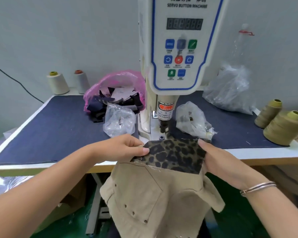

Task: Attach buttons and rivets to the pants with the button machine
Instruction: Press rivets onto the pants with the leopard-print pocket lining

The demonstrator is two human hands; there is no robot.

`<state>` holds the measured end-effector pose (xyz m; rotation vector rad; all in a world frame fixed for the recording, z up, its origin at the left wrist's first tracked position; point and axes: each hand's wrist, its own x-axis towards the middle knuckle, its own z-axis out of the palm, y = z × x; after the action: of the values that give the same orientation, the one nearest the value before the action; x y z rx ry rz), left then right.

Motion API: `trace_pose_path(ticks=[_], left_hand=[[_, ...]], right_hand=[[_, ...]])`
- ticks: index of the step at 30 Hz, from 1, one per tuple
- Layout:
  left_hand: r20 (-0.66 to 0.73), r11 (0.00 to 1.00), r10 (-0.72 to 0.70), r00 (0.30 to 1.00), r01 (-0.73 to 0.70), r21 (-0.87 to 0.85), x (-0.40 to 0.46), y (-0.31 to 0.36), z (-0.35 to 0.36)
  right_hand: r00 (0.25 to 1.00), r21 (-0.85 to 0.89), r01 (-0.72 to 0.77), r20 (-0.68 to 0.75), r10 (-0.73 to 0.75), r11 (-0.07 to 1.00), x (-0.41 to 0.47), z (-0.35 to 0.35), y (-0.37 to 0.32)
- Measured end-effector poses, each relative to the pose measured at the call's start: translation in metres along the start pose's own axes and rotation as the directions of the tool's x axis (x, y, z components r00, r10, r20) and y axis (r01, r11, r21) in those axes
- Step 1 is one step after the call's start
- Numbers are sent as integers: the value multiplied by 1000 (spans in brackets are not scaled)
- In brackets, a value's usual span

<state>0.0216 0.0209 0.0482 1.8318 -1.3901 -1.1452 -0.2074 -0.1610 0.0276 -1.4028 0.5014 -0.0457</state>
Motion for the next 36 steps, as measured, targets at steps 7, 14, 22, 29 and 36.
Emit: trace_pose_path(ticks=[7, 14, 22, 29, 36], left_hand=[[37, 1000, -4, 999, 4, -7, 8, -16, -2], [18, 999, 38, 999, -37, -30, 15, -18, -5], [49, 998, 47, 998, -45, -34, 15, -19, -12], [30, 996, 35, 999, -32, -83, 11, -31, -19], [-72, 986, -9, 997, -4, -169, 9, -49, -9]], right_hand=[[996, -37, 45, -71, -48, 998, 11, -5, 17], [955, 46, 130, -276, -112, 990, 18, 3, 19], [987, -273, 78, -113, -112, 959, 10, -4, 20], [977, -147, 51, -198, -80, 988, 15, -10, 22], [993, -73, -78, -94, 71, 994, 40, -9, 1]])
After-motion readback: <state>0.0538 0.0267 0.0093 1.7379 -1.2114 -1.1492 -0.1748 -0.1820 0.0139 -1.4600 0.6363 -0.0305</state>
